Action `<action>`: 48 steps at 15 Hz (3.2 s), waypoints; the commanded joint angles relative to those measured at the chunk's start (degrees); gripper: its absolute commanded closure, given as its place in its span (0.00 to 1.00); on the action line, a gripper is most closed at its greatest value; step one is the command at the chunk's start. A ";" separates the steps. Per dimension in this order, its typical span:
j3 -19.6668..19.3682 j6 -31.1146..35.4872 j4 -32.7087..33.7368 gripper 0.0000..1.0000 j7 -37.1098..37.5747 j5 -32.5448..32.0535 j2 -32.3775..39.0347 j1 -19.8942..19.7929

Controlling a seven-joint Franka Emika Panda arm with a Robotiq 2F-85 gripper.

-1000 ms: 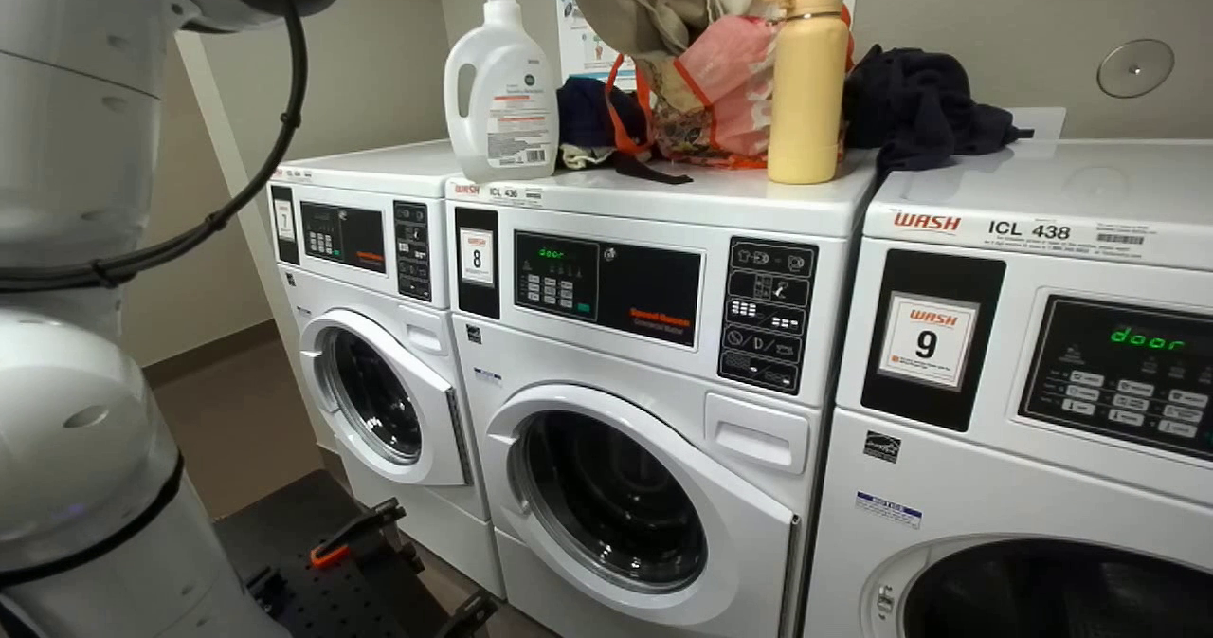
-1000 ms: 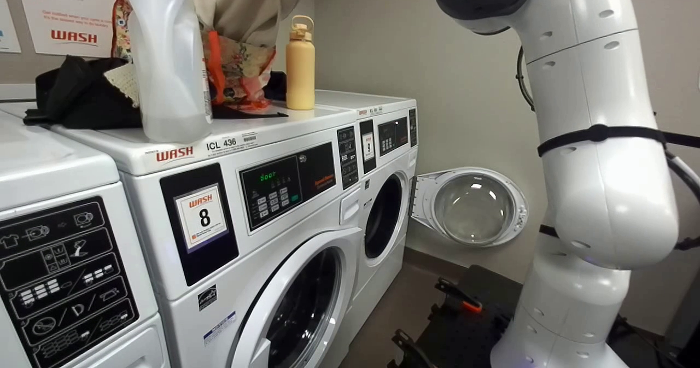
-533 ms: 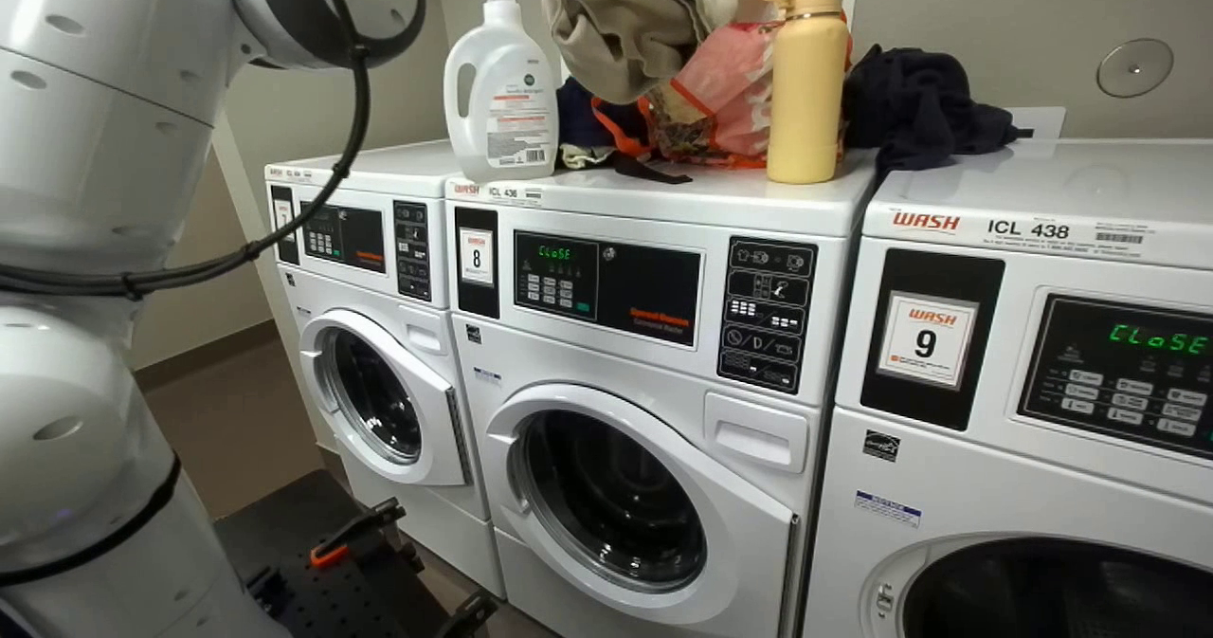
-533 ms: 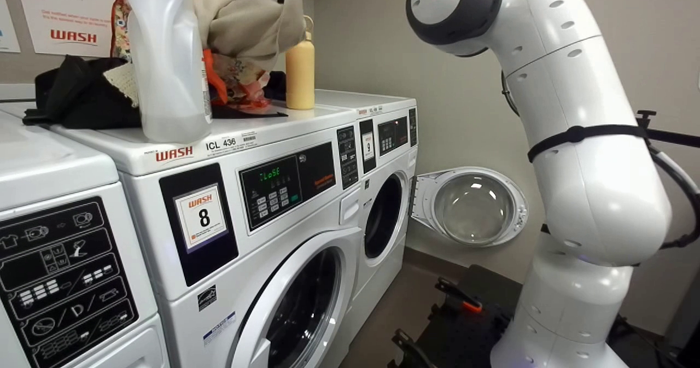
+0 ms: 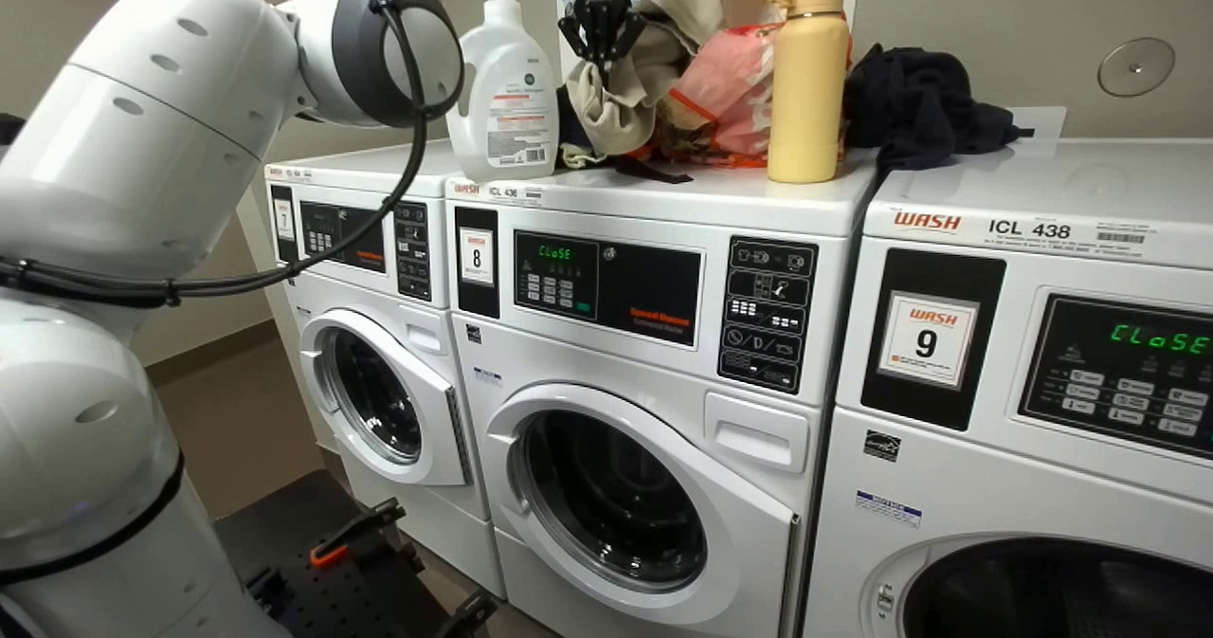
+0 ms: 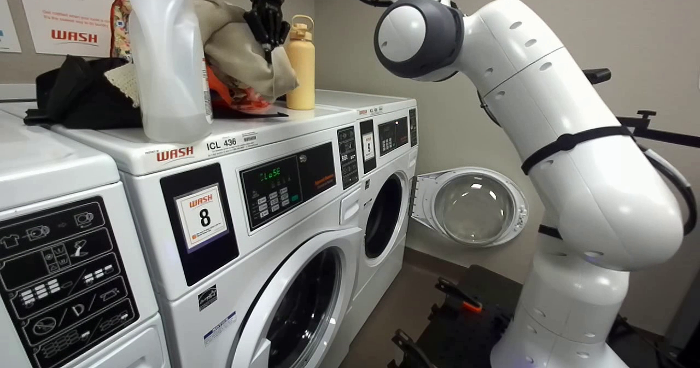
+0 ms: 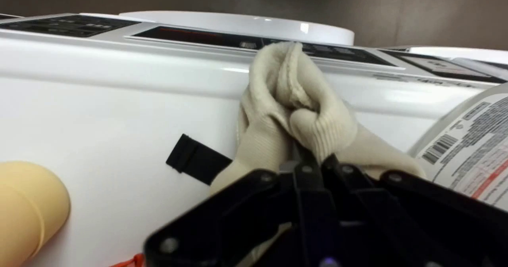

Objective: Remove the beige clothing from the bag

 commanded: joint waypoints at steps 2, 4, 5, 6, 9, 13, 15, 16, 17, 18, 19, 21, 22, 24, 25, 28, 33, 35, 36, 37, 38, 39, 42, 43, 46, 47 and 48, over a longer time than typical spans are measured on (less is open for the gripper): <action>-2.66 5.21 0.89 0.99 1.09 -4.57 1.85 2.32; -3.15 6.41 0.90 0.67 1.89 -5.18 1.99 2.30; -3.57 6.70 1.03 0.61 1.86 -5.71 1.60 2.37; -3.86 7.44 1.03 0.53 1.74 -6.33 0.78 2.32; -5.04 8.99 1.03 0.31 0.98 -8.00 -2.50 2.66; -5.62 15.12 1.48 0.00 -1.27 -10.34 -7.76 3.88; -5.41 21.09 1.50 0.00 -1.83 -10.67 -8.79 4.15; -5.26 24.03 1.49 0.00 -2.17 -10.54 -8.89 4.15; -5.24 27.06 1.47 0.00 -2.36 -10.48 -8.54 4.11; -5.10 30.05 1.44 0.00 -2.29 -10.15 -7.95 3.87; -4.97 32.89 1.22 0.00 -2.11 -9.82 -7.01 3.58; -4.74 37.71 0.30 0.00 -1.93 -9.26 -5.31 3.06; -4.45 39.80 -0.08 0.00 -1.80 -8.67 -4.39 2.70; -3.83 43.27 -0.61 0.00 -1.66 -7.44 -2.20 2.30; -3.35 44.82 -0.72 0.00 -1.64 -6.79 -1.07 2.13; -2.24 47.19 -0.36 0.00 -2.15 -4.71 1.78 1.79; -1.41 45.90 -3.88 0.28 -1.94 -3.64 1.72 1.85; -1.25 45.52 -4.03 0.42 -1.80 -3.82 1.81 1.80; -1.19 45.41 -4.06 0.51 -1.74 -3.81 1.79 1.76; -1.13 45.44 -4.00 0.58 -1.76 -3.79 1.79 1.72; -0.99 45.55 -3.87 0.66 -1.73 -3.67 1.76 1.63; -0.72 45.61 -3.76 0.73 -1.79 -3.47 1.71 1.49; 0.08 45.30 -3.40 0.94 -1.75 -2.71 1.18 1.01; 0.31 45.07 -3.11 0.99 -1.79 -2.28 0.69 0.85; 0.89 44.20 -2.46 0.97 -1.91 -1.42 -1.23 0.50; 1.12 43.68 -2.14 0.98 -2.06 -1.14 -2.20 0.43; 1.32 43.22 -2.03 0.98 -2.12 -1.03 -3.05 0.36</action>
